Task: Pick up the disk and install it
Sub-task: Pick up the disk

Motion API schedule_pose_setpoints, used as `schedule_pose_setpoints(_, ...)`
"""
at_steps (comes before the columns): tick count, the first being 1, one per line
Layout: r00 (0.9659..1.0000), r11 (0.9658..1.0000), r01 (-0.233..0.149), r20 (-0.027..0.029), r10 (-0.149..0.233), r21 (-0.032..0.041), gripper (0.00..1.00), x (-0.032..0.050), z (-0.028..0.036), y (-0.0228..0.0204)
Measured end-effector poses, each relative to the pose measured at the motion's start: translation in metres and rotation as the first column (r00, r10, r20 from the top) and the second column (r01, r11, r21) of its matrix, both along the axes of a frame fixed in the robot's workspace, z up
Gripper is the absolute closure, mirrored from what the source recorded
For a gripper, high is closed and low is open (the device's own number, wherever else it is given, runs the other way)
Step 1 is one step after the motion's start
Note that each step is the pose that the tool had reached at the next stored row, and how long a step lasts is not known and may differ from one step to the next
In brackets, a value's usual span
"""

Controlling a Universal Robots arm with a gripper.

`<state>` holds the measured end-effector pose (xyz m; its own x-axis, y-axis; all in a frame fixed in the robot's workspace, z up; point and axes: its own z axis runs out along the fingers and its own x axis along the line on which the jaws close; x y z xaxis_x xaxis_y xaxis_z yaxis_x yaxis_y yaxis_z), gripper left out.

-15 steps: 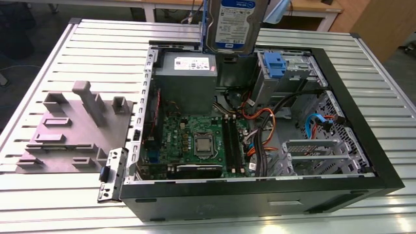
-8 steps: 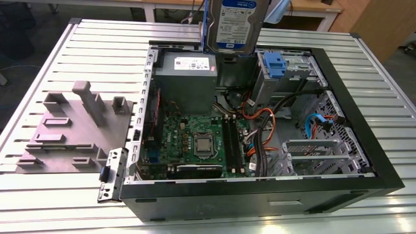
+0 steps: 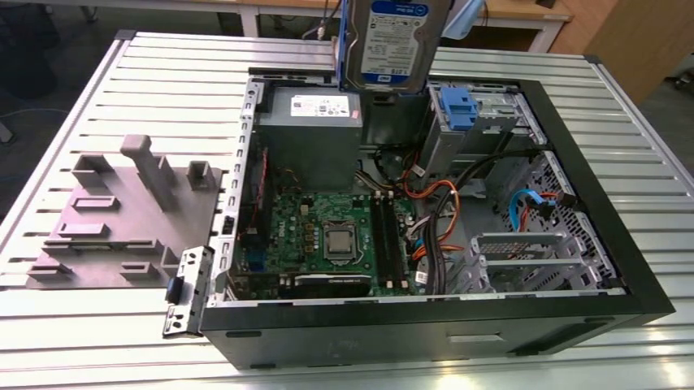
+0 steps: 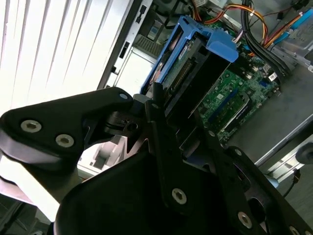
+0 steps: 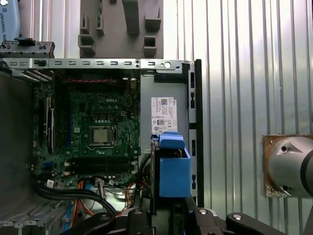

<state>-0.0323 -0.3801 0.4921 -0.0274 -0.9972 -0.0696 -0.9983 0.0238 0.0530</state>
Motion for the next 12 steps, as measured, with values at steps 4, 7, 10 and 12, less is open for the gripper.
schedule_pose_setpoints(4,1.0000,1.0000,0.000,0.0001,0.000,0.0001,0.65,0.0000,0.0000,-0.0053)
schedule_pose_setpoints(7,1.0000,1.0000,0.000,0.0000,0.000,0.0001,0.65,-0.0001,-0.0001,-0.0097)
schedule_pose_setpoints(10,1.0000,1.0000,0.000,0.0000,0.000,0.0000,0.65,0.0000,0.0000,-0.0144)
schedule_pose_setpoints(12,1.0000,1.0000,0.000,0.0000,0.000,0.0001,0.65,0.0000,0.0000,-0.0174)
